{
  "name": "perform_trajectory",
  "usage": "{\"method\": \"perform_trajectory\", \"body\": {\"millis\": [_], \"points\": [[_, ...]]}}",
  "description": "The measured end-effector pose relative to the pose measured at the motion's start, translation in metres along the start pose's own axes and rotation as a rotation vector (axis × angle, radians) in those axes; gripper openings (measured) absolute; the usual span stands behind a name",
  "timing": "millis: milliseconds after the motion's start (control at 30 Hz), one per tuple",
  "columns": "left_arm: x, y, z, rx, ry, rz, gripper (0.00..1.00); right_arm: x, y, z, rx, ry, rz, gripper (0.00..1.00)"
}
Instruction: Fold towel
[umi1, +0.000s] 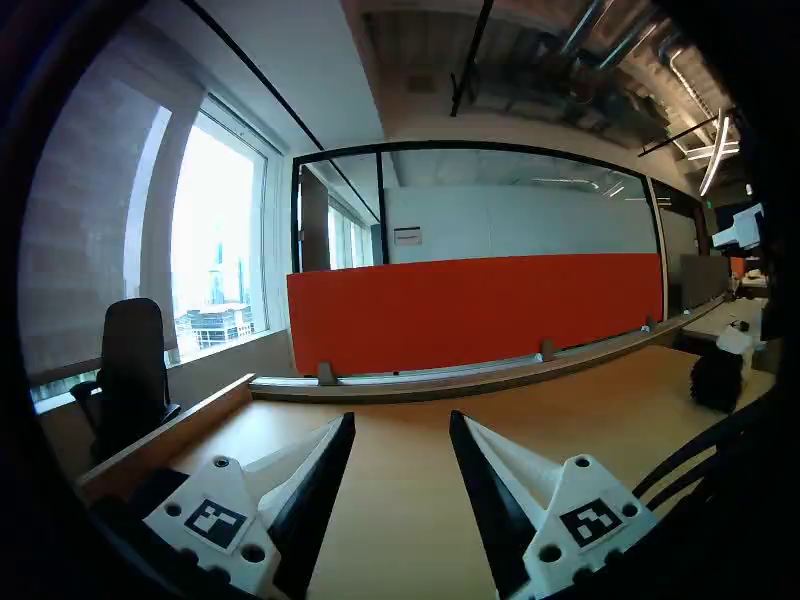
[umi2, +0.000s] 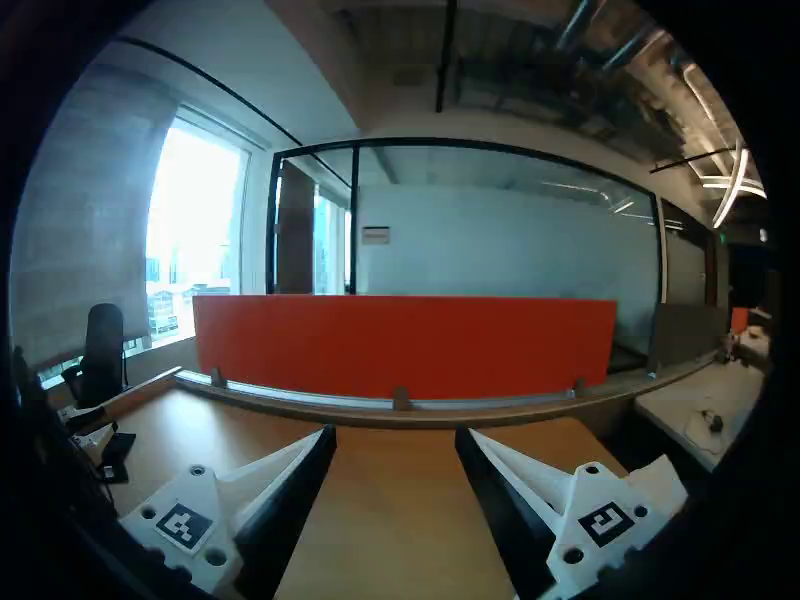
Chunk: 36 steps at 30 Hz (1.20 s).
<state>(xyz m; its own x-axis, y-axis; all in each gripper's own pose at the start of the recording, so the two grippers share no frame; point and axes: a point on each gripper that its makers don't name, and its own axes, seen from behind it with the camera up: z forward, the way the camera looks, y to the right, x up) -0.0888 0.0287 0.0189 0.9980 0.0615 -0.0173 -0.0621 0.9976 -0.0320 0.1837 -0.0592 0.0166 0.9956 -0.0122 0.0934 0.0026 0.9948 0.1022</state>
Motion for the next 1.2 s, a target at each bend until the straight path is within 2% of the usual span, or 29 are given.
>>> {"method": "perform_trajectory", "body": {"millis": [300, 900, 1200], "points": [[-0.026, 0.004, -0.005, 0.000, 0.013, -0.013, 0.69, -0.013, -0.005, -0.004, -0.002, 0.001, -0.012, 0.92], [-0.077, 0.004, -0.016, 0.012, 0.017, -0.041, 0.69, -0.044, -0.011, -0.001, 0.002, 0.021, -0.048, 0.92], [-0.088, 0.003, -0.016, 0.019, 0.028, -0.058, 0.69, -0.048, -0.016, 0.001, 0.015, 0.023, -0.057, 0.92]]}}
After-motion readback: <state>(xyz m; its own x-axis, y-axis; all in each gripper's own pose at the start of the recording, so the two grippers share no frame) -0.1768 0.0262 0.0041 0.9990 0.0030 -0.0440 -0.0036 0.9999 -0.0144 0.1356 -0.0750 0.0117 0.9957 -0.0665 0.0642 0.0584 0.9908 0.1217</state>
